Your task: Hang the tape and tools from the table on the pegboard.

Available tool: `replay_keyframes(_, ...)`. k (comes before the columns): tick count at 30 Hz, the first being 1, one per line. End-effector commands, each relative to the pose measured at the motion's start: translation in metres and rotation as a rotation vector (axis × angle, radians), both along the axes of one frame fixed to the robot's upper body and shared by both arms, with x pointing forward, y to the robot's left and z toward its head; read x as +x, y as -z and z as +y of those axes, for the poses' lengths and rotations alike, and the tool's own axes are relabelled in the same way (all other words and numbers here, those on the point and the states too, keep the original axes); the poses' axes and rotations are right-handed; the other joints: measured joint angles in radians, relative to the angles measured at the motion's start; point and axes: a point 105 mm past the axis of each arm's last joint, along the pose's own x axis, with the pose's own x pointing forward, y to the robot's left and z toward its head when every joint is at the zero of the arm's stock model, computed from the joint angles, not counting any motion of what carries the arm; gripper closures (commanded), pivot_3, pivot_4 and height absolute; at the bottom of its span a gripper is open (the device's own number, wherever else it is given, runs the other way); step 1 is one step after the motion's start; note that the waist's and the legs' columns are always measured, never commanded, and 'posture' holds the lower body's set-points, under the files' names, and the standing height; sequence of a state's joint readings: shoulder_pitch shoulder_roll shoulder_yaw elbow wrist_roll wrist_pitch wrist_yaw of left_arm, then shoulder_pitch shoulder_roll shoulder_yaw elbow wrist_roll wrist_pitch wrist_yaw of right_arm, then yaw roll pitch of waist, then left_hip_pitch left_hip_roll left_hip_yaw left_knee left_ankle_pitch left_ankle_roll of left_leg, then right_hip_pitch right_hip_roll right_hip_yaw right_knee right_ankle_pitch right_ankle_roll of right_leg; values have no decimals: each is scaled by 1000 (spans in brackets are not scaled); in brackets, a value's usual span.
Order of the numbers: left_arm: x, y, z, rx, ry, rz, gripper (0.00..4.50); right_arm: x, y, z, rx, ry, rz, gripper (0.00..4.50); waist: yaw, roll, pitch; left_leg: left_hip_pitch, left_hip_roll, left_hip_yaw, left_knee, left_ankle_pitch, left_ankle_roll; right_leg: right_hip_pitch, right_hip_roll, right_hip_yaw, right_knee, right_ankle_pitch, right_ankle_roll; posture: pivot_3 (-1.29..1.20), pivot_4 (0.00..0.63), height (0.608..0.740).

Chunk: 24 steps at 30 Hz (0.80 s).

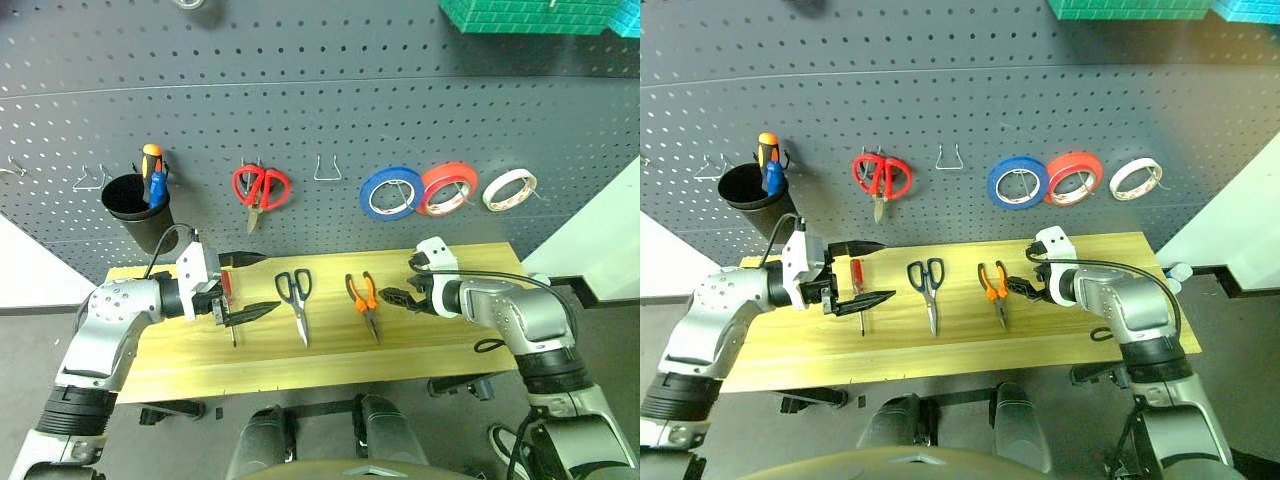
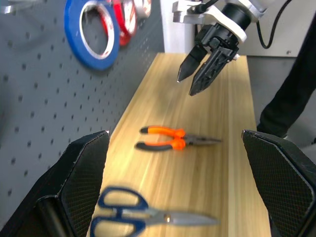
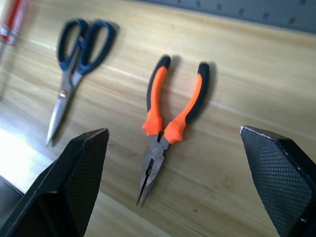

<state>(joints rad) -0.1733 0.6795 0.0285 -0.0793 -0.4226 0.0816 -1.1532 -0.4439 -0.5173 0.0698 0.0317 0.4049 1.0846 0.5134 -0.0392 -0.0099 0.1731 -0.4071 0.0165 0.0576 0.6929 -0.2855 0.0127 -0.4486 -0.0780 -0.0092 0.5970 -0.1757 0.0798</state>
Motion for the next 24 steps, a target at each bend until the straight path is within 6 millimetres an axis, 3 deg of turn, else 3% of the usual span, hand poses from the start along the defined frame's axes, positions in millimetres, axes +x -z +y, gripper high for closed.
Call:
replay_keyframes(1,0,-8,14,25,-16,-19,0,13,-13,4,19,14,-18,51,3,0,4,-1,0,0,0,0,0,-1,0,0,0,0,0,29,208,740)
replay_keyframes(5,-4,0,21,75,-10,21,0,18,-11,11,4,-5,13,51,7,0,20,-1,0,0,-1,0,0,-1,0,0,0,0,0,42,226,740)
replay_keyframes(12,1,8,28,111,-27,52,0,22,12,30,-97,18,89,51,25,0,40,-2,0,0,-4,0,0,-6,0,0,0,-2,-2,55,249,740)
replay_keyframes(24,5,12,31,122,-47,60,0,32,29,29,-209,93,141,51,27,-1,59,-6,-1,0,-9,0,0,-12,-1,-1,0,-2,-1,72,270,740)
